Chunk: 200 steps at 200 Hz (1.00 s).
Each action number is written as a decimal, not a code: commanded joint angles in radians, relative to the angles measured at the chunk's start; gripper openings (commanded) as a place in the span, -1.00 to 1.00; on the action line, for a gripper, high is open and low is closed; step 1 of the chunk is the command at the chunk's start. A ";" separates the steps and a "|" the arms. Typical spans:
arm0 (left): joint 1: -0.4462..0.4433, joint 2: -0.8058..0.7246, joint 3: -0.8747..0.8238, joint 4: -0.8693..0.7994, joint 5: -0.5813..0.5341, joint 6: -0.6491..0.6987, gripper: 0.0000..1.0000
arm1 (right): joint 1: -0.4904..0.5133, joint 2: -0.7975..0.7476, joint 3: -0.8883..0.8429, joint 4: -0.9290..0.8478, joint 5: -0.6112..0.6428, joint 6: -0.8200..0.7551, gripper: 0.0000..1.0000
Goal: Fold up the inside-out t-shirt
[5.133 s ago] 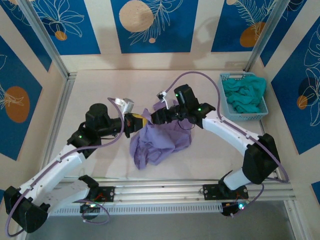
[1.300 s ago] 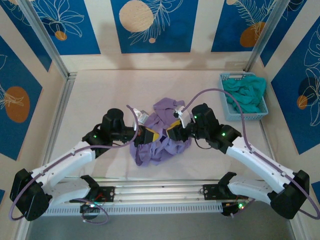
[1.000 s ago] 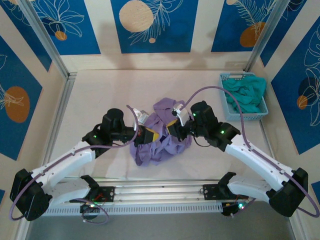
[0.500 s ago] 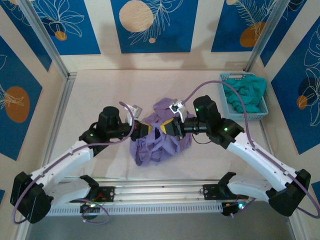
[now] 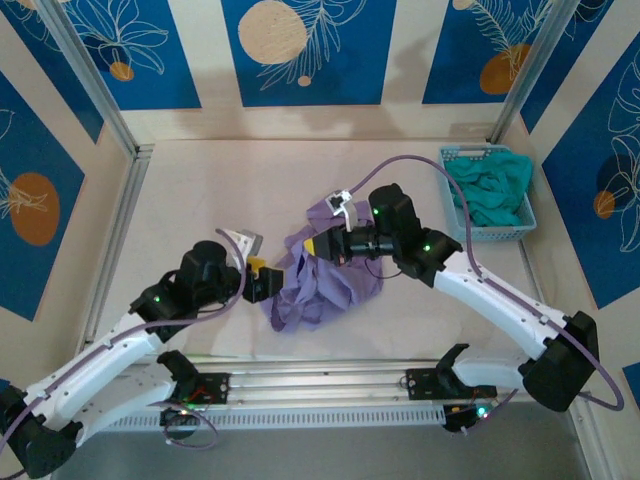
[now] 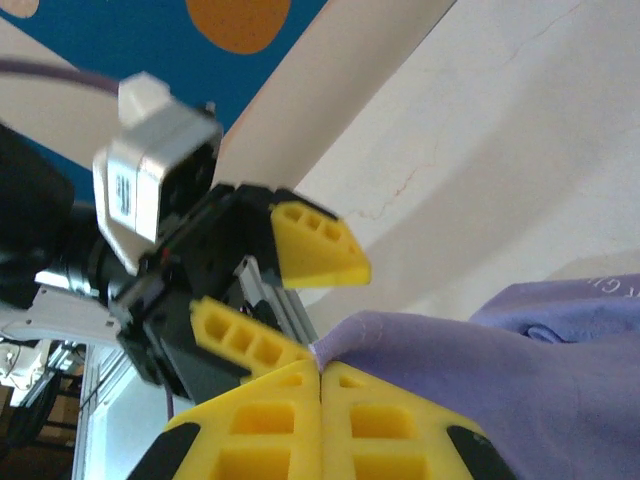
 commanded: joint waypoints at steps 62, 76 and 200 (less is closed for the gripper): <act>-0.167 0.111 0.045 -0.098 -0.255 0.075 0.12 | 0.011 0.043 0.035 0.038 0.052 0.072 -1.00; -0.167 0.148 0.041 -0.066 -0.241 0.089 0.16 | 0.011 0.035 0.035 0.029 0.060 0.064 -1.00; -0.051 0.110 0.015 0.413 0.516 -0.075 -1.00 | -0.047 -0.179 -0.050 -0.228 0.227 -0.250 -1.00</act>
